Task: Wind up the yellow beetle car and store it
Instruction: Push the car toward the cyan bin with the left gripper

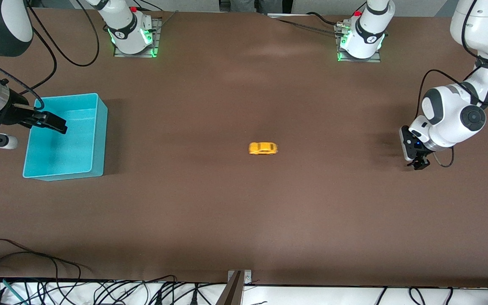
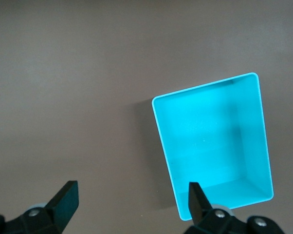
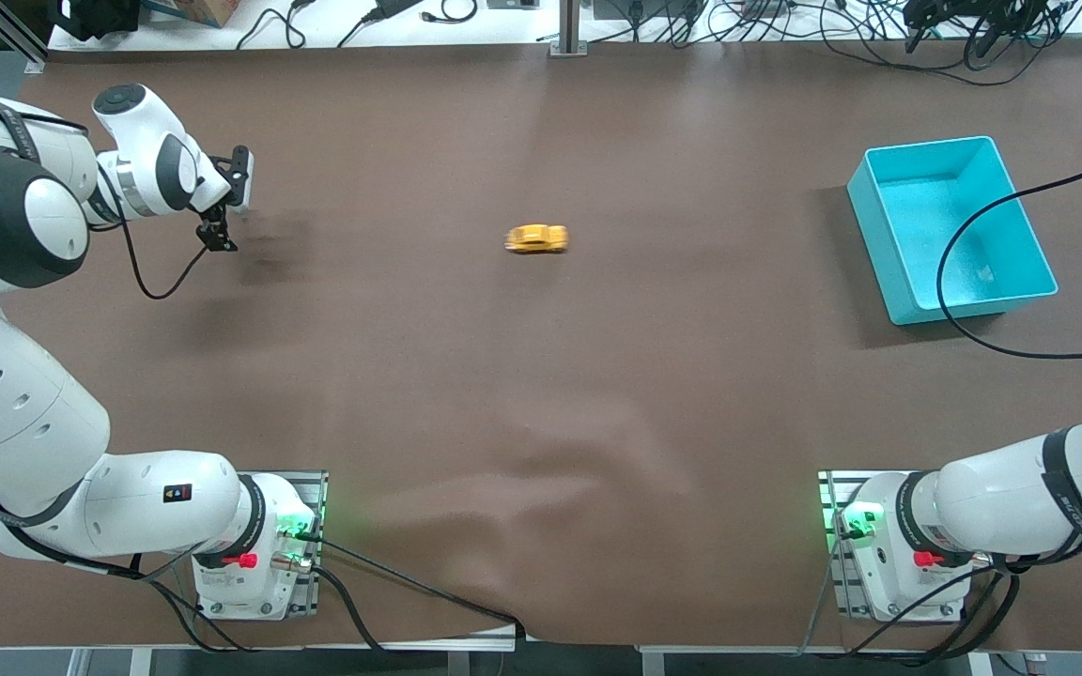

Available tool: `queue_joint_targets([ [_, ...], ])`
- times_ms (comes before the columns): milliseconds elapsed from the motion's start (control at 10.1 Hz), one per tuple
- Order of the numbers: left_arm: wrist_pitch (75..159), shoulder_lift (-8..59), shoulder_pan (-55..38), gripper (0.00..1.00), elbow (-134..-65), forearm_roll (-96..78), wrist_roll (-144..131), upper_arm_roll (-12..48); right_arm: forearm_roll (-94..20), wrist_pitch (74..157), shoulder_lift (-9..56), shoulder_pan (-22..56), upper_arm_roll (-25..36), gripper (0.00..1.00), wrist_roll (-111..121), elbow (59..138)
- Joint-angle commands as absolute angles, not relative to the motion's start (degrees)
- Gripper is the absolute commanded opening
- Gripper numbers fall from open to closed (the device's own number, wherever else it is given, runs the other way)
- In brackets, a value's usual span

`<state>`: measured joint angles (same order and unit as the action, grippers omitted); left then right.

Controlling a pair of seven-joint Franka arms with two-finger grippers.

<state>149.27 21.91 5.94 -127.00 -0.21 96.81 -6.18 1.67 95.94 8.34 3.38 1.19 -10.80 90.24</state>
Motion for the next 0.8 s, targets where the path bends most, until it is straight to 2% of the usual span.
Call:
queue_joint_targets([
  [0,142.4,13.1,5.9,1.00,-128.2,-1.0,96.7,-6.2,1.5,95.5,8.8,3.3,1.1,1.00,-10.0,89.2],
  [696,135.9,-5.9,5.5,1.00,-127.8,-1.2,96.8,-6.2,1.4,94.9,9.7,4.0,0.7,1.00,-9.4,89.3],
])
